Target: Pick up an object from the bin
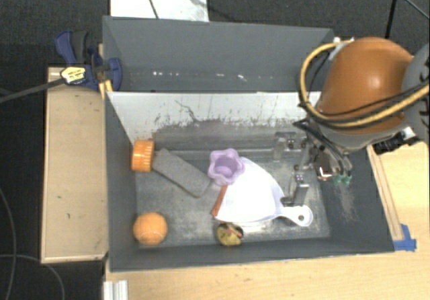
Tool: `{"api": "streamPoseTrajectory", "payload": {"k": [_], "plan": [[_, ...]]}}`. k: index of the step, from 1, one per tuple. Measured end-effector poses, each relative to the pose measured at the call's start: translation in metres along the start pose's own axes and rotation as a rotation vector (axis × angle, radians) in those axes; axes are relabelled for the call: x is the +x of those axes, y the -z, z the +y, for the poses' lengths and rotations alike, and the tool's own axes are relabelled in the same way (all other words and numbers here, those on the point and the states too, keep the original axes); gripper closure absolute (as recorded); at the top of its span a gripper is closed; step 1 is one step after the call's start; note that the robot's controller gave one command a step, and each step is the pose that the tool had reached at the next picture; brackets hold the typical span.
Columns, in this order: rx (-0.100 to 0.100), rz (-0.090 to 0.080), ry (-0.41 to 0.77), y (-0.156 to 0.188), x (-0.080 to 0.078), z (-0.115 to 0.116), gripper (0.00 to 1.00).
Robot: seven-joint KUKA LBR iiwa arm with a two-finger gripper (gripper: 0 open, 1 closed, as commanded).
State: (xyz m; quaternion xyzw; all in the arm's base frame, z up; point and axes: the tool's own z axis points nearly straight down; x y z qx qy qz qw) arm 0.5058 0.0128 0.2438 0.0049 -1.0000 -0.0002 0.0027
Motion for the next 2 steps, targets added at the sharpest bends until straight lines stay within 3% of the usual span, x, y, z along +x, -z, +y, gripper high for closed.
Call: {"api": "streamPoseTrajectory", "payload": {"k": [1,2], "plan": [[0.000,-0.008,0.000,0.004,-0.001,0.000,0.00],[0.001,-0.013,0.029,-0.065,0.004,-0.028,0.00]]}}
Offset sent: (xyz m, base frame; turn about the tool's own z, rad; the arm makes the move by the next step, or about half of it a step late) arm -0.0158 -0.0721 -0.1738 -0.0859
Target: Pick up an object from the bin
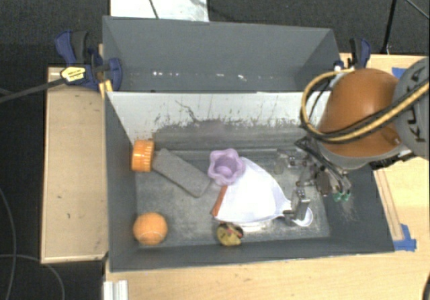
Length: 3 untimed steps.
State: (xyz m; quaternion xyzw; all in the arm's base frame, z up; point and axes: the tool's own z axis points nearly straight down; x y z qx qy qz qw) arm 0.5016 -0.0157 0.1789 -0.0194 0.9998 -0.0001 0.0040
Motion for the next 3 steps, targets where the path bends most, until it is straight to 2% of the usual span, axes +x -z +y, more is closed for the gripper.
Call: {"api": "streamPoseTrajectory", "payload": {"k": [1,2,3], "plan": [[-0.002,0.007,0.215,-0.020,0.014,-0.036,0.00],[-0.001,0.007,0.018,-0.050,0.014,-0.051,0.00],[0.003,-0.011,0.165,-0.108,0.022,-0.039,0.00]]}}
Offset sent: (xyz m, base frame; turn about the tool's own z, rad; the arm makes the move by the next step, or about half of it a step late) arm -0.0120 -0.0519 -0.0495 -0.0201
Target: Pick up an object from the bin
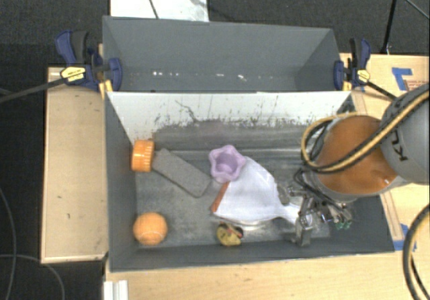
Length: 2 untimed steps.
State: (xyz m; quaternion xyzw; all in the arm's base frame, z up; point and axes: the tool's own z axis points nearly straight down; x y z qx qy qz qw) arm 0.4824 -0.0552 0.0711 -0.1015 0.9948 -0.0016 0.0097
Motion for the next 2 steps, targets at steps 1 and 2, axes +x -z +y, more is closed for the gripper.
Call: {"api": "streamPoseTrajectory", "payload": {"k": [1,2], "plan": [[-0.002,0.015,-0.235,-0.0007,0.0002,-0.0089,1.00],[-0.002,0.015,-0.235,-0.0007,0.0002,-0.0088,1.00]]}}
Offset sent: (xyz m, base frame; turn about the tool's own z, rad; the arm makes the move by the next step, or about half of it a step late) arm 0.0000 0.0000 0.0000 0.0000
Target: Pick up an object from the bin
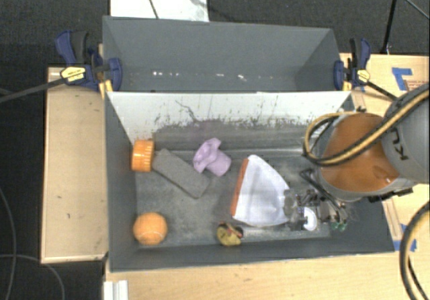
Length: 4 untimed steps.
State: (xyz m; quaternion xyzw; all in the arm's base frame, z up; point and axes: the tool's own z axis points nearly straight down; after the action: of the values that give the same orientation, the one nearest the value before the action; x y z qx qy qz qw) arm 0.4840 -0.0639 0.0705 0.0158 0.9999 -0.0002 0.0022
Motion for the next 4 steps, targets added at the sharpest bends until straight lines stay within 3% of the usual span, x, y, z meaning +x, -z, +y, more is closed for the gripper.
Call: {"api": "streamPoseTrajectory", "payload": {"k": [4], "plan": [[-0.001,0.007,0.001,0.031,0.001,0.000,1.00]]}}
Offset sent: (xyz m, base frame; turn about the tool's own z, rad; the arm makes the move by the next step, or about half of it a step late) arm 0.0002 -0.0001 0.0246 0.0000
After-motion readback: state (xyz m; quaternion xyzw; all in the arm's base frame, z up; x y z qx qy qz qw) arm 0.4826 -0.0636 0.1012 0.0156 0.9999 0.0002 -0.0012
